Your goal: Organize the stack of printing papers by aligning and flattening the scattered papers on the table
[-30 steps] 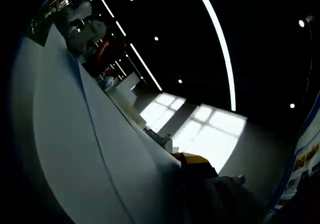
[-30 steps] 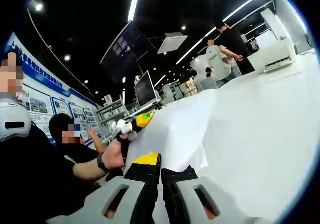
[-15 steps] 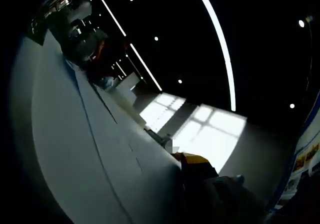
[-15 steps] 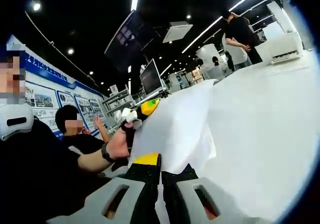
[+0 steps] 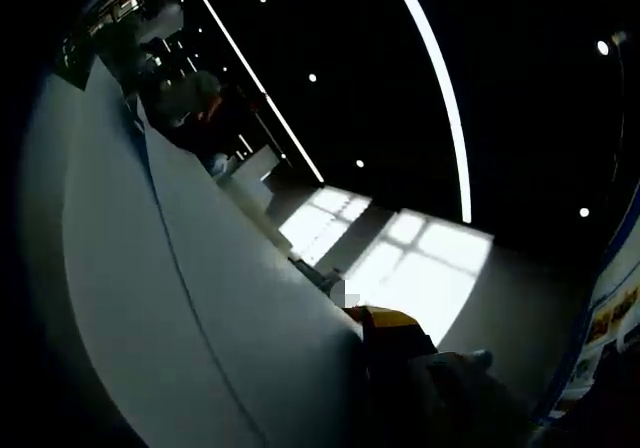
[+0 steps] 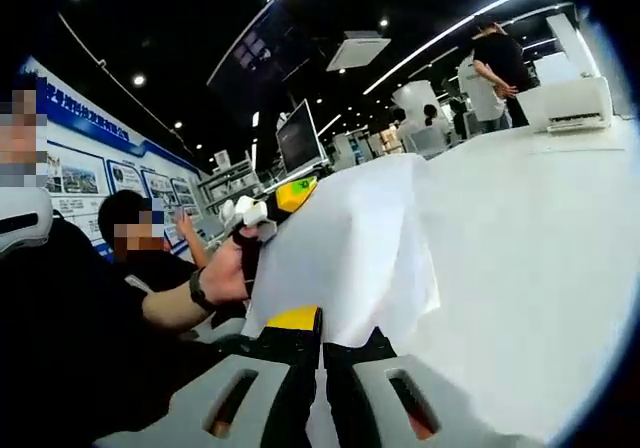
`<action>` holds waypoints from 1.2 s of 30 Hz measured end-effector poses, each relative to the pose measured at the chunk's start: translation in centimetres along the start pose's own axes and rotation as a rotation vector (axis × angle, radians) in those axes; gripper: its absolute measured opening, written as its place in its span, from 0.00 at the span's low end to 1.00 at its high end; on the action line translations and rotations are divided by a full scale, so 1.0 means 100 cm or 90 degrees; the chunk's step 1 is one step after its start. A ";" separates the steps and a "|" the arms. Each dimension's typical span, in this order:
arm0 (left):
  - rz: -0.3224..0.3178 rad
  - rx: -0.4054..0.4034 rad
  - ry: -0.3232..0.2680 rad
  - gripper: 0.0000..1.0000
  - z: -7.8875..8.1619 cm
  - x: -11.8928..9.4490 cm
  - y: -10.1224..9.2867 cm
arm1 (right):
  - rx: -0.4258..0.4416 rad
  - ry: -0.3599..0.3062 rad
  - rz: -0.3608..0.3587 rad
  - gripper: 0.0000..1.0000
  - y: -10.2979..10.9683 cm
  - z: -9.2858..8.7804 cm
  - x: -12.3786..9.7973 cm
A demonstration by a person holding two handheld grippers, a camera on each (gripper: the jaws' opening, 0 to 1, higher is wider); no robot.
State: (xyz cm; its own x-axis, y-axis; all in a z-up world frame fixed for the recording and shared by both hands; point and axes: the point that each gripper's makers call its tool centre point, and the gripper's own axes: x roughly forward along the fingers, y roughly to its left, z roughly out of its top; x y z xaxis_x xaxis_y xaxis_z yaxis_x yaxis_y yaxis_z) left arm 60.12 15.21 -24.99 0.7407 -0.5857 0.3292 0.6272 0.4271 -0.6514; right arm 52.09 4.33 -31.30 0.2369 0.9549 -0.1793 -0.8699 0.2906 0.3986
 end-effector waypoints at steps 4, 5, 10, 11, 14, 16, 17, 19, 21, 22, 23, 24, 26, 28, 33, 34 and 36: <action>0.000 0.000 0.000 0.19 0.000 0.000 0.001 | -0.002 -0.001 -0.005 0.00 -0.001 0.000 0.000; 0.000 0.000 -0.001 0.19 0.000 0.000 0.001 | -0.002 -0.001 -0.005 0.00 -0.001 0.000 0.000; 0.000 -0.001 0.000 0.19 0.000 0.000 0.000 | 0.000 -0.003 -0.004 0.00 -0.001 0.000 0.000; -0.001 -0.001 0.000 0.19 0.000 0.000 0.000 | 0.002 -0.003 -0.001 0.00 -0.001 0.000 0.000; 0.000 -0.001 0.001 0.19 -0.001 0.000 0.000 | 0.005 -0.004 0.000 0.00 0.000 0.000 -0.001; 0.000 -0.002 0.001 0.19 -0.001 0.000 -0.001 | 0.007 -0.004 0.001 0.00 0.000 0.000 -0.001; -0.001 -0.002 0.001 0.19 -0.001 0.000 -0.001 | 0.008 -0.004 0.002 0.00 0.000 0.000 -0.001; -0.001 -0.003 0.001 0.19 -0.001 0.000 0.000 | 0.009 -0.004 0.003 0.00 0.000 0.000 -0.001; -0.001 -0.004 0.002 0.19 -0.001 0.000 0.000 | 0.008 -0.003 0.002 0.00 0.000 0.000 -0.001; -0.001 -0.005 0.002 0.19 -0.001 0.000 0.000 | 0.007 -0.003 0.002 0.00 0.000 0.000 -0.001; -0.001 -0.005 0.001 0.19 -0.001 0.000 -0.001 | 0.008 -0.003 0.002 0.00 0.000 0.000 -0.001; -0.001 -0.004 0.002 0.19 -0.001 0.000 -0.001 | 0.009 -0.003 0.001 0.00 0.000 0.000 -0.001; -0.001 -0.003 0.002 0.19 -0.001 0.000 0.000 | 0.008 -0.003 0.000 0.00 0.000 -0.001 -0.001; 0.000 -0.001 0.002 0.19 -0.001 0.000 0.000 | 0.008 -0.003 -0.001 0.00 0.000 -0.001 -0.001; -0.001 0.002 0.001 0.18 -0.001 0.000 -0.001 | 0.008 -0.002 -0.003 0.00 -0.001 -0.001 -0.001; -0.001 0.003 0.001 0.17 -0.001 0.000 -0.001 | 0.007 -0.002 -0.003 0.00 -0.001 -0.001 -0.001; -0.003 0.003 0.001 0.16 -0.001 0.000 -0.001 | 0.006 -0.002 -0.004 0.00 -0.001 -0.001 0.000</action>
State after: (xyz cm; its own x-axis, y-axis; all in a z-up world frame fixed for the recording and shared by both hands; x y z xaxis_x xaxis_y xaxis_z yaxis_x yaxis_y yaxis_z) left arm 59.99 15.09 -24.96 0.7375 -0.5888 0.3308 0.6317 0.4280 -0.6464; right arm 52.11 4.25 -31.44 0.2435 0.9531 -0.1797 -0.8641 0.2974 0.4062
